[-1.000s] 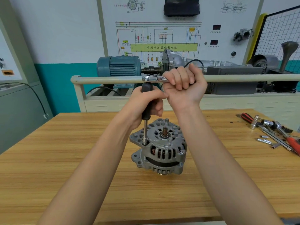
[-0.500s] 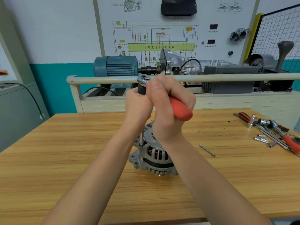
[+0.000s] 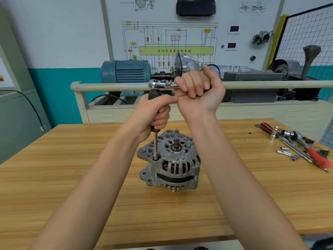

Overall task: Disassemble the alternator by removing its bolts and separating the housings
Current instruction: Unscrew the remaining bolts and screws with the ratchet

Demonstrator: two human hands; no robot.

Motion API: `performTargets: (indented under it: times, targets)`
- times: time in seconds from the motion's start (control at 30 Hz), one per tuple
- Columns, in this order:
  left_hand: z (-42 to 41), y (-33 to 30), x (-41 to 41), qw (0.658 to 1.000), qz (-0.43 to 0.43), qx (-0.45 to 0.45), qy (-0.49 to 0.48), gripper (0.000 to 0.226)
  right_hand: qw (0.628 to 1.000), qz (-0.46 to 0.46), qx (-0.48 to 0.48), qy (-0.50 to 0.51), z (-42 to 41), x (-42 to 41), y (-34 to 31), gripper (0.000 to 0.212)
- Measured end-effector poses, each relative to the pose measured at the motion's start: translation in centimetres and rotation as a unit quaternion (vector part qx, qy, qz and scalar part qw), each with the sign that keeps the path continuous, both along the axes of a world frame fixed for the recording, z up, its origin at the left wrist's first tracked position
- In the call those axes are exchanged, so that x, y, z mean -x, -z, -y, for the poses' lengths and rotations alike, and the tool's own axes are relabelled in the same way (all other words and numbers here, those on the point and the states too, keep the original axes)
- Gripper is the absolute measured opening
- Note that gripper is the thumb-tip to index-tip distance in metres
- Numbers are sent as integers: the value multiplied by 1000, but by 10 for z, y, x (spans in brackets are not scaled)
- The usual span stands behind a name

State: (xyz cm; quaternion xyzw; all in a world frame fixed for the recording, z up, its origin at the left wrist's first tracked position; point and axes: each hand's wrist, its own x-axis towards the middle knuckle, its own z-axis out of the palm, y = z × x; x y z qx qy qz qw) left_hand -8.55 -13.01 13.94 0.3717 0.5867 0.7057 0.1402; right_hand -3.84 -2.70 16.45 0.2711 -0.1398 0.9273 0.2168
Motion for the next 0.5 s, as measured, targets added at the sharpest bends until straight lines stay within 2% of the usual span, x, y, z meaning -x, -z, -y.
performTargets:
  times: [0.13,0.2,0.23,0.3,0.33,0.37,0.4,0.43,0.5]
  targets:
    - [-7,2,-6,992,7,-32,-121,49,986,-43,-100,129,15,-10,9,52]
    - [-12,3,-7,980,11,-45,-191,42,955,-82,-166,231,28,-15,15,46]
    - [-14,3,-7,976,6,-41,-214,35,924,-105,-200,307,34,-17,18,42]
    - [-18,2,-6,977,-20,-20,-211,14,829,-156,-272,463,46,-22,24,33]
    - [-19,2,-6,977,-30,-6,-211,11,784,-176,-305,512,50,-24,25,27]
    - [-18,3,-6,974,-41,8,-221,15,758,-183,-322,537,54,-25,25,23]
    - [-15,4,-6,972,-55,14,-230,18,759,-174,-321,540,55,-25,24,21]
    - [-12,4,-6,972,-65,9,-227,19,782,-159,-303,521,54,-24,22,22]
    - [-5,5,-8,980,-54,-19,-189,21,861,-130,-243,429,48,-21,17,28]
